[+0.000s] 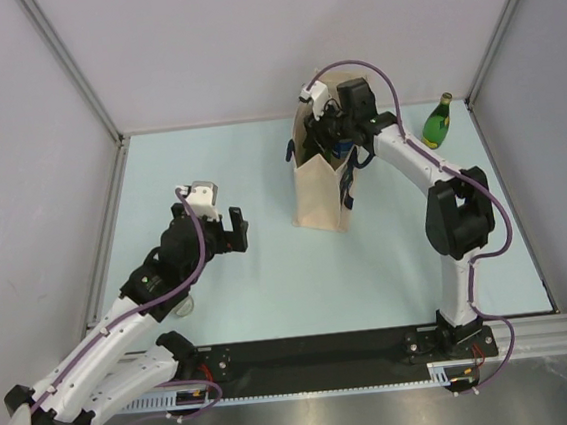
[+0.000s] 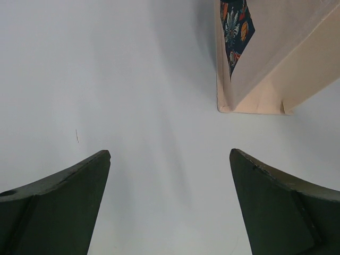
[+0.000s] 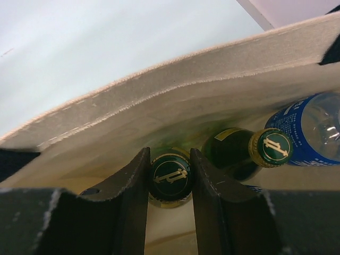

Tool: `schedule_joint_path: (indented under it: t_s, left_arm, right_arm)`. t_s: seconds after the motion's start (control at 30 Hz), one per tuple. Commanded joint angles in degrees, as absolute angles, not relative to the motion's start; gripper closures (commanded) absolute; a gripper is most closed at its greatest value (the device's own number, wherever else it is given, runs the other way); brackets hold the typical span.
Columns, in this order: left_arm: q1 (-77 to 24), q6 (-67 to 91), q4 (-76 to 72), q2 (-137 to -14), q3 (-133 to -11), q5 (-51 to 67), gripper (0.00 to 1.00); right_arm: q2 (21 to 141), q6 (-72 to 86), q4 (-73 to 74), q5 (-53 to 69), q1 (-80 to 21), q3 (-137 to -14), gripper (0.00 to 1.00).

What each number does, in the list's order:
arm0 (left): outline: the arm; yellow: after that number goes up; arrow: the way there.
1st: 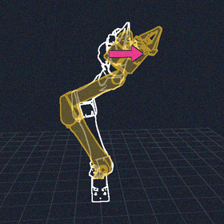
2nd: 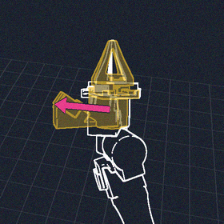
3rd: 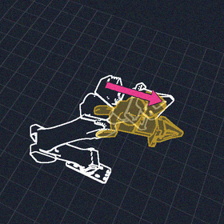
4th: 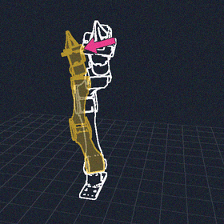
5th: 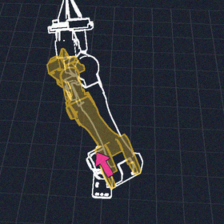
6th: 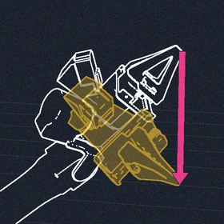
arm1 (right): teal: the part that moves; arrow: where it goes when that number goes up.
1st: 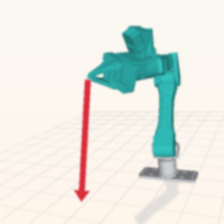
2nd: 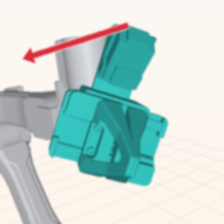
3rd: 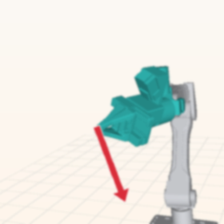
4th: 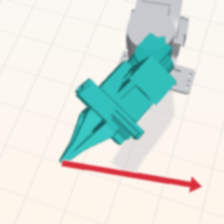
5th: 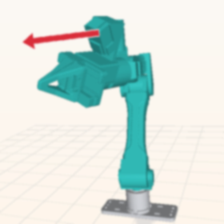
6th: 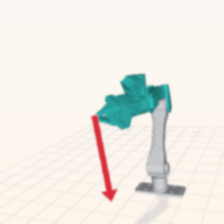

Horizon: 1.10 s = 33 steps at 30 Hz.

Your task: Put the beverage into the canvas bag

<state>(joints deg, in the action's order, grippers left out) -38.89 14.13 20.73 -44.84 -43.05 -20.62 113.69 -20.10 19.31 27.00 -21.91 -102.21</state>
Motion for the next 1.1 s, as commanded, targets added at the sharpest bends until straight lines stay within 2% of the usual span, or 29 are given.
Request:
schedule_joint_path:
  t_s: [0.0, 0.17, 0.33, 0.47, 0.53, 0.73, 1.07]
  left_arm:
    - [-37.97, 14.68, 19.25, -44.91, -42.89, -19.86, 0.00]
    - [-37.71, 14.68, 19.16, -44.74, -42.63, -19.60, 0.00]
    - [-37.44, 14.77, 19.16, -44.74, -42.71, -19.25, 0.00]
    - [-37.44, 14.68, 19.07, -44.91, -42.98, -19.07, 0.00]
    - [-37.35, 14.59, 19.16, -45.00, -43.42, -18.99, 0.00]
    - [-37.35, 14.59, 19.95, -44.47, -44.38, -18.90, 0.00]
    - [-37.00, 16.17, 19.34, -44.47, -47.02, -16.79, 0.00]
  right_arm:
    - [110.65, -23.02, 6.42, 29.00, -21.80, -101.17, 0.98]
    - [111.09, -23.99, 5.53, 28.83, -21.18, -99.58, 0.93]
    - [111.09, -25.31, 6.41, 29.79, -20.74, -98.35, 0.73]
    - [110.74, -26.45, 7.29, 30.50, -20.74, -98.17, 0.48]
    - [110.48, -26.54, 7.47, 30.59, -20.66, -98.35, 0.42]
    - [108.11, -25.58, 9.40, 33.13, -20.74, -100.10, 0.39]
    - [97.75, -18.46, 17.05, 38.49, -18.38, -105.21, 0.39]
